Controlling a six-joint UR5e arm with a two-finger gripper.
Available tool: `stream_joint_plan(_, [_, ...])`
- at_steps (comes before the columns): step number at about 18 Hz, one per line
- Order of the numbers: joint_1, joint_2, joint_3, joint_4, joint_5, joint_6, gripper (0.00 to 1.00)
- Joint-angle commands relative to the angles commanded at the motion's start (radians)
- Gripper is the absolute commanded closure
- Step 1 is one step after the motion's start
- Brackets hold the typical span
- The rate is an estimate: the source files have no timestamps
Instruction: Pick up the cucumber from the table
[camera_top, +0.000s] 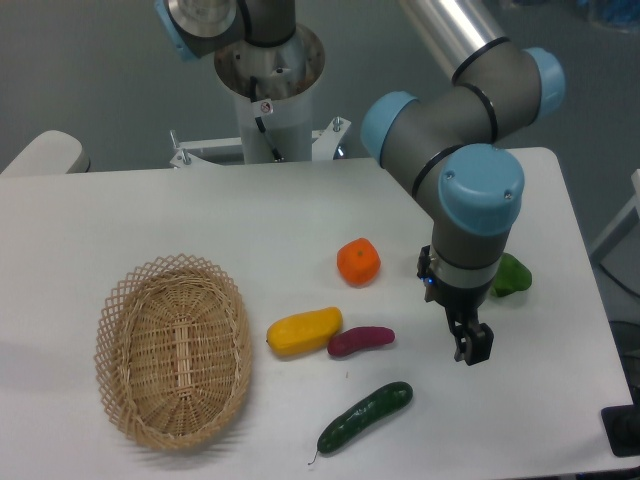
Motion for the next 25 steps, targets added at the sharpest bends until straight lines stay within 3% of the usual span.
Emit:
stream_joint_plan(8, [-0.124, -0.097, 0.025, 0.043, 0.002, -0.344, 0.01])
stream_joint_plan(12, [-0.146, -0.144, 0.017, 0.107, 0.028, -0.463, 0.00])
stream_joint_plan(15, [-0.149, -0.186, 0.012, 0.158, 0.047, -0.476, 0.00])
stream_joint_plan(18, [-0.149, -0.209, 0.017, 0.169, 0.055, -0.477, 0.00])
stream_joint_plan(25, [-0.149, -0.239, -0.015, 0.255, 0.095, -0.474, 0.00])
